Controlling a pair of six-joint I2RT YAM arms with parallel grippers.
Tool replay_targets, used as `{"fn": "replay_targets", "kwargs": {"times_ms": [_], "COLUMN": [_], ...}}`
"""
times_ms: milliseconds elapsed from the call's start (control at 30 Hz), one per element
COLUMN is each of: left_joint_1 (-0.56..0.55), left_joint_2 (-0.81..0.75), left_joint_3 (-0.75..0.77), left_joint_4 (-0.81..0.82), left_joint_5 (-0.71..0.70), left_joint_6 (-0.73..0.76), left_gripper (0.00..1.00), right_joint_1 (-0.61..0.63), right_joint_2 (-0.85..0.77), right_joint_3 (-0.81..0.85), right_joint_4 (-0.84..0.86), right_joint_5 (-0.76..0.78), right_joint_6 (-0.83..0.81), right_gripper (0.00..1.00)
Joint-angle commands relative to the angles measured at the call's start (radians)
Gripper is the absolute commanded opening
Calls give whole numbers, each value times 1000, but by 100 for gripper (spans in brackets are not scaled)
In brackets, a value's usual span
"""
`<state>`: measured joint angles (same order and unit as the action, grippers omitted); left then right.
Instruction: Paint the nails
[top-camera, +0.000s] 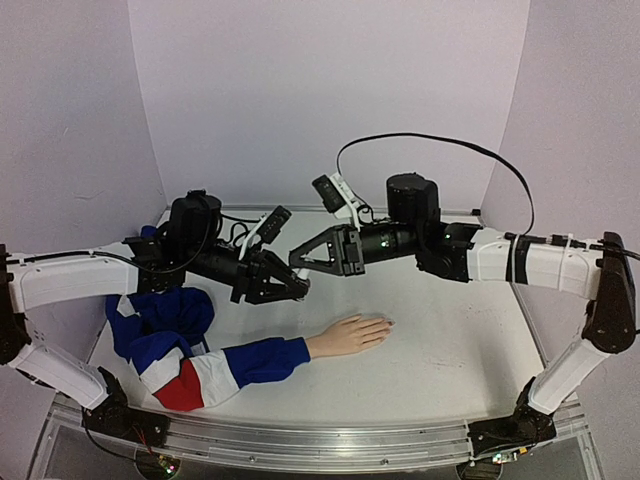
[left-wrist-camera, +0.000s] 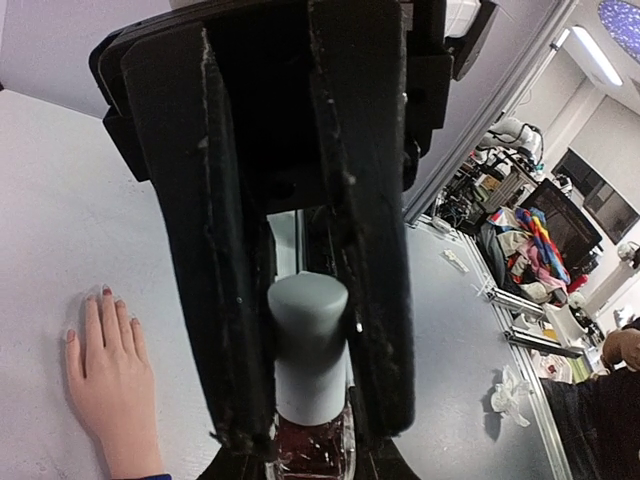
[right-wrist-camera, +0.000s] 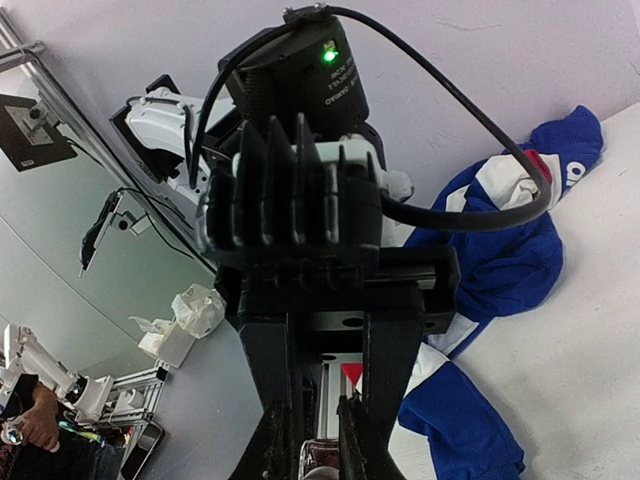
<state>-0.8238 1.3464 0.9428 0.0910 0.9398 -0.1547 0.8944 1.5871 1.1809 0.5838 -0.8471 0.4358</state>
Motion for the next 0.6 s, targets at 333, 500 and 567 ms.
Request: {"fn": "replay_targets", "kwargs": {"times_ms": [333,500,567], "left_joint_1": [-6,-40,-61], "left_joint_2": [55,162,176], "left_joint_3": [110,175,180], "left_joint_4": [56,102,106], "left_joint_5": [-1123,-1168,-1173], "left_joint_6": [90,102,121], "left_gripper": [0,0,0], "right_joint_1": [182,287,290], "right_joint_2": [98,147,144], "right_joint_3": [109,173,183], "right_joint_4": [-141,-148,-150], "right_joint_5": [847,1165,1189], "right_joint_6": [199,328,328], "right_gripper": [0,0,0]}}
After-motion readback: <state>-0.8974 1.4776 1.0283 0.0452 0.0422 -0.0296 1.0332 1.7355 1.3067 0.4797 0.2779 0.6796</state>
